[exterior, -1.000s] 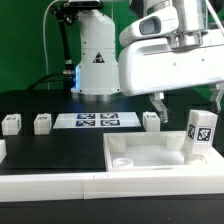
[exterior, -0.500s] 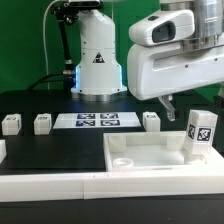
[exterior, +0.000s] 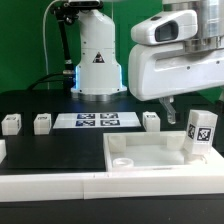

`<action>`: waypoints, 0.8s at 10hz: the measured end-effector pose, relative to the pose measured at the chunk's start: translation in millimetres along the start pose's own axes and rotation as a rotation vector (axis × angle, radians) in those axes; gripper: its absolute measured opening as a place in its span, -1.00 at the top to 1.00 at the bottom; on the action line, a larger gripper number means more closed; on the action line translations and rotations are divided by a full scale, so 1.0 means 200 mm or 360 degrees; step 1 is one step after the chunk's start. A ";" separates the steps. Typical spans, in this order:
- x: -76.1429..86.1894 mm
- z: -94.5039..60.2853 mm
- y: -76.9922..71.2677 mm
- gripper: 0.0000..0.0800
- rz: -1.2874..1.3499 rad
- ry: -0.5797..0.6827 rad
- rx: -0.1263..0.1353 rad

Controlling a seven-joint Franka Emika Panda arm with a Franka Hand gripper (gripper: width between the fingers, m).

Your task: Assemble square table

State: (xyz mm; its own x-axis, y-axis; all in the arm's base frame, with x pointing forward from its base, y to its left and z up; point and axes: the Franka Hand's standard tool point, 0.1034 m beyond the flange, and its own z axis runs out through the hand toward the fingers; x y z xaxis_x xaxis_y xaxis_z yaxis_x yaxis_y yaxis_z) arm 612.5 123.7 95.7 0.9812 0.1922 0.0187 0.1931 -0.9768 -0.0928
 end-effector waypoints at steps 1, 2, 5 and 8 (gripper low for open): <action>0.01 0.00 -0.01 -0.62 0.0003 0.0005 -0.0002; 0.01 0.00 0.00 -0.62 -0.0002 0.0007 -0.0002; 0.00 0.00 0.01 -0.29 -0.0004 0.0006 -0.0002; 0.00 0.00 0.01 0.26 -0.0002 0.0007 -0.0003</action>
Offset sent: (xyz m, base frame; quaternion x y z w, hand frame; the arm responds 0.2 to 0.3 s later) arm 0.0006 -0.0034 -0.0055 0.0042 0.0101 -0.0080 0.9999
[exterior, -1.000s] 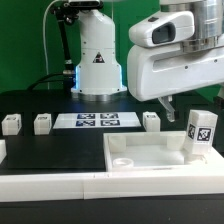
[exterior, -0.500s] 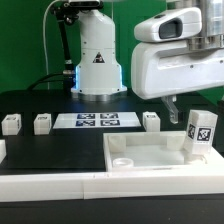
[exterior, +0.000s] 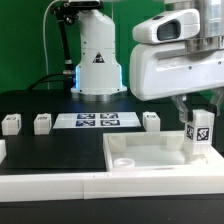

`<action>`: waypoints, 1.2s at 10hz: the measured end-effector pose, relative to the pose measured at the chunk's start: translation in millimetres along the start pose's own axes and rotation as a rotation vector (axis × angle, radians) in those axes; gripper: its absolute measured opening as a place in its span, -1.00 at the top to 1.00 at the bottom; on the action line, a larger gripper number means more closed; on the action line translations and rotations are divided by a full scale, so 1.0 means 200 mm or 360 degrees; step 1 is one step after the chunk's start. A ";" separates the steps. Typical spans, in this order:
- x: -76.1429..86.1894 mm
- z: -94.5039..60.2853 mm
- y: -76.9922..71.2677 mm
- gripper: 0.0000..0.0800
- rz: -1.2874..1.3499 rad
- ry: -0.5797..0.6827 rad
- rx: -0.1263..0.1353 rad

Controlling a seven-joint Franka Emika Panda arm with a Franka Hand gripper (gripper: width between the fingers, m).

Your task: Assemble square table

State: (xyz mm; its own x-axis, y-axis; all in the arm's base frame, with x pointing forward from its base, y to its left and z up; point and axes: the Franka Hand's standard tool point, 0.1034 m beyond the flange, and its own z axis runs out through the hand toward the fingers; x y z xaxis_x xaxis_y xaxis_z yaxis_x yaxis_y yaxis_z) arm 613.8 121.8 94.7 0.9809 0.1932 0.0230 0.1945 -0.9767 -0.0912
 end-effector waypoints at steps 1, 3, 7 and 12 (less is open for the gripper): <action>0.00 0.00 0.00 0.26 0.0000 0.0000 0.0000; 0.00 0.00 0.00 0.26 0.0031 0.0000 0.0001; 0.00 0.00 0.00 0.26 0.0456 0.0030 0.0003; 0.01 0.01 -0.01 0.26 0.1368 0.0114 0.0010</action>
Offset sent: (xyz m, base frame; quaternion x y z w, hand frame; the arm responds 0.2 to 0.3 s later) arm 0.0000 0.0000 0.0000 0.0000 0.0000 0.0000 1.0000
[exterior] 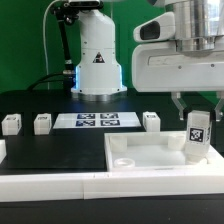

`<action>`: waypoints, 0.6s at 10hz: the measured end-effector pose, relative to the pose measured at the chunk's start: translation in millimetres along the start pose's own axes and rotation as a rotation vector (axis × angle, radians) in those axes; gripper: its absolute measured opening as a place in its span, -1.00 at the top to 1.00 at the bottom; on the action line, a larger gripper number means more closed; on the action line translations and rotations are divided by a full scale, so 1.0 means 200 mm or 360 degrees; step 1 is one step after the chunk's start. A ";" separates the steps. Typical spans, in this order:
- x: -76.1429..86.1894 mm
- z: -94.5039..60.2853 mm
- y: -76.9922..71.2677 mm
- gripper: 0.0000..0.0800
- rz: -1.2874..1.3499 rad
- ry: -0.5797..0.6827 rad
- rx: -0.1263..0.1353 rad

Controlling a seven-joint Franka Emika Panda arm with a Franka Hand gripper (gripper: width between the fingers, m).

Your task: Assemble square table

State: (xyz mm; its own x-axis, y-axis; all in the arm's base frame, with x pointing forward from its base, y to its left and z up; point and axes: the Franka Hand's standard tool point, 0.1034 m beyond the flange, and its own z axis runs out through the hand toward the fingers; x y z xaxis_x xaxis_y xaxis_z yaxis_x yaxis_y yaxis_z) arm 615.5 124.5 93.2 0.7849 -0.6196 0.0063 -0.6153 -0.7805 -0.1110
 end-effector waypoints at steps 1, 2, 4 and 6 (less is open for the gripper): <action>-0.01 0.00 -0.01 0.26 0.0141 0.0000 -0.0002; -0.02 0.01 -0.02 0.26 0.0291 -0.0006 -0.0002; -0.03 0.01 -0.02 0.26 0.0373 -0.0011 0.0003; -0.02 0.01 -0.01 -0.35 0.0200 -0.0025 -0.0005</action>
Offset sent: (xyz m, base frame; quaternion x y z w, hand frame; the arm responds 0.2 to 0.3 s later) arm 0.0000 0.0000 0.0000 0.0000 0.0000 0.1296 0.9916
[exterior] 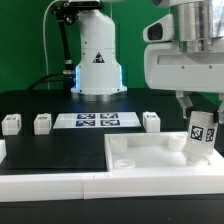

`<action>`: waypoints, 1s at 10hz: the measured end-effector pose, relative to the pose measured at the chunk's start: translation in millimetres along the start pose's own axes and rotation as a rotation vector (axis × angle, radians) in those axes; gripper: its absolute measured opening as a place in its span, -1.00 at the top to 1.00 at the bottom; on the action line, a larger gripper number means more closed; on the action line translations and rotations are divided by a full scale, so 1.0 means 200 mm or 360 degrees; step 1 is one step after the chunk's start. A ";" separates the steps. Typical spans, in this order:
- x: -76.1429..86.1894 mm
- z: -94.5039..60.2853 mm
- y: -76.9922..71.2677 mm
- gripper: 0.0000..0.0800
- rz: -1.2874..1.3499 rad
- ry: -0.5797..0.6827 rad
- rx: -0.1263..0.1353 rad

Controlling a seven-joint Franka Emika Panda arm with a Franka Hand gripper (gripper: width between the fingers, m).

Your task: Assemble square table

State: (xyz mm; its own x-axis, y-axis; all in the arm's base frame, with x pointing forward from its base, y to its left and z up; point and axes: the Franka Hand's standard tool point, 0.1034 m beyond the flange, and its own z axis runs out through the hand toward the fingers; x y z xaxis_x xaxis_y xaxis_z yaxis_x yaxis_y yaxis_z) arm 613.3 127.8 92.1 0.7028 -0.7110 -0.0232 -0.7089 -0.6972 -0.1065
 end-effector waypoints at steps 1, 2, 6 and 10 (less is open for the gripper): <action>0.02 -0.01 0.01 -0.35 -0.0077 -0.0013 -0.0008; 0.03 -0.01 0.01 -0.54 -0.0235 -0.0014 -0.0009; 0.00 0.00 -0.01 -0.62 -0.1028 0.0027 -0.0072; -0.02 0.02 0.00 -0.62 -0.1492 0.0071 -0.0108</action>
Offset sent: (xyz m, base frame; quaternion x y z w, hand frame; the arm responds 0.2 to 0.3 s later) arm -0.0003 0.0011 -0.0004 -0.0277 -0.0097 -0.2244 0.9741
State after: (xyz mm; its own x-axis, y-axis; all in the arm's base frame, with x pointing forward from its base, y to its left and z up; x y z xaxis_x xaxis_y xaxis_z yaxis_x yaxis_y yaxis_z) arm 611.6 131.0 88.2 0.9866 0.1415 0.0808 0.1423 -0.9898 -0.0045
